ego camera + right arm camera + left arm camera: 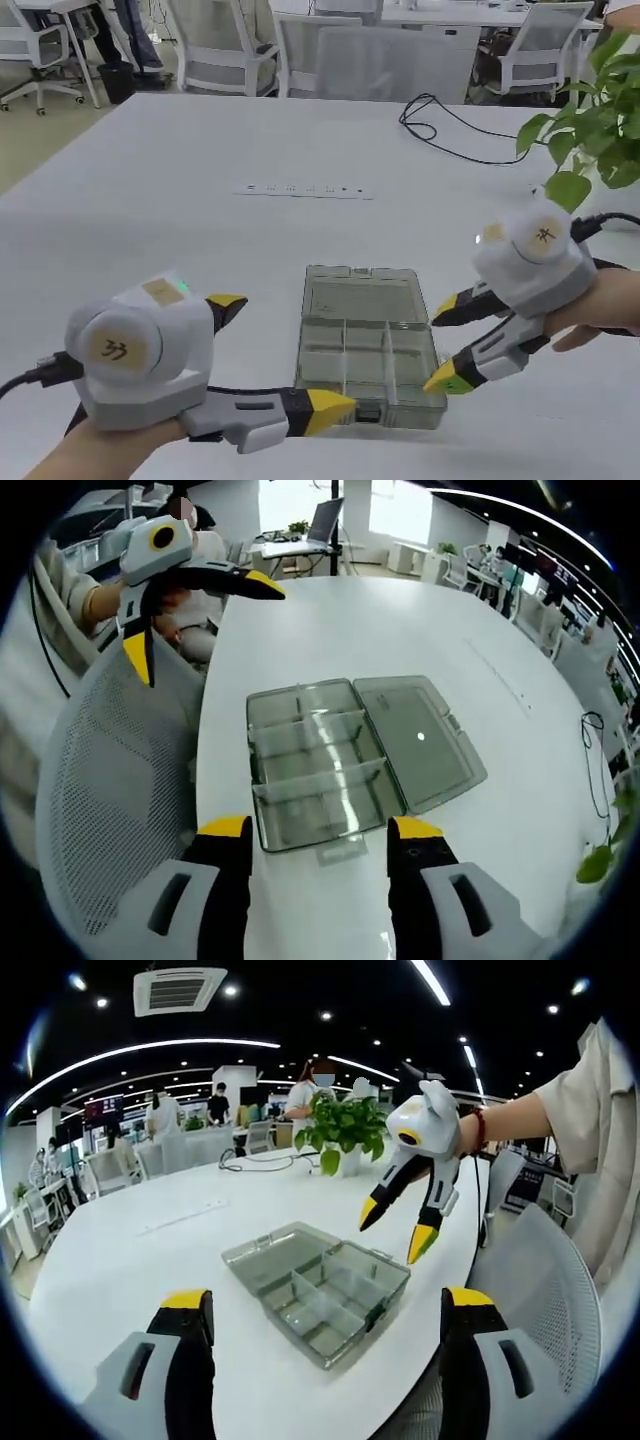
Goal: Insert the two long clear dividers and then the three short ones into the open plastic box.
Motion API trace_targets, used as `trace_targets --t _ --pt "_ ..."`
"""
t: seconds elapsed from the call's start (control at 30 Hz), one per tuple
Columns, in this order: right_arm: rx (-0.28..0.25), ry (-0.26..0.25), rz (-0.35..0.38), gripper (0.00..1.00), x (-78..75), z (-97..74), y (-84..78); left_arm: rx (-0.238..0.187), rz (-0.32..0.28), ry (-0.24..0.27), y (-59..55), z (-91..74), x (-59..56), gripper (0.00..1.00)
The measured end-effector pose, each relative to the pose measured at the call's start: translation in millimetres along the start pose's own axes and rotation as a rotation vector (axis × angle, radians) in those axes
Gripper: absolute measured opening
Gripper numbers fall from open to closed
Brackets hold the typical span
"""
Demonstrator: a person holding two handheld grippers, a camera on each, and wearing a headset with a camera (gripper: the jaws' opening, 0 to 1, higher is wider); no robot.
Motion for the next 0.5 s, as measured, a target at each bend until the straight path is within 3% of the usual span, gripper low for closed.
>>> trace_targets --t 0.5 --pt "0.105 -0.058 0.058 0.53 -37.2 -7.8 -56.8 0.018 -0.005 0.014 -2.8 0.1 -0.1 0.91"
Point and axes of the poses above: the centre of the closed fingertips' face, and the gripper's own axes: z roughly forward along the fingers, x roughly to its left, y roughly out of its top, the point moved 5 cm from there along -z, roughly backward along the fingers, and after that the axes turned 14 degrees about z, right-handed, at the moved point
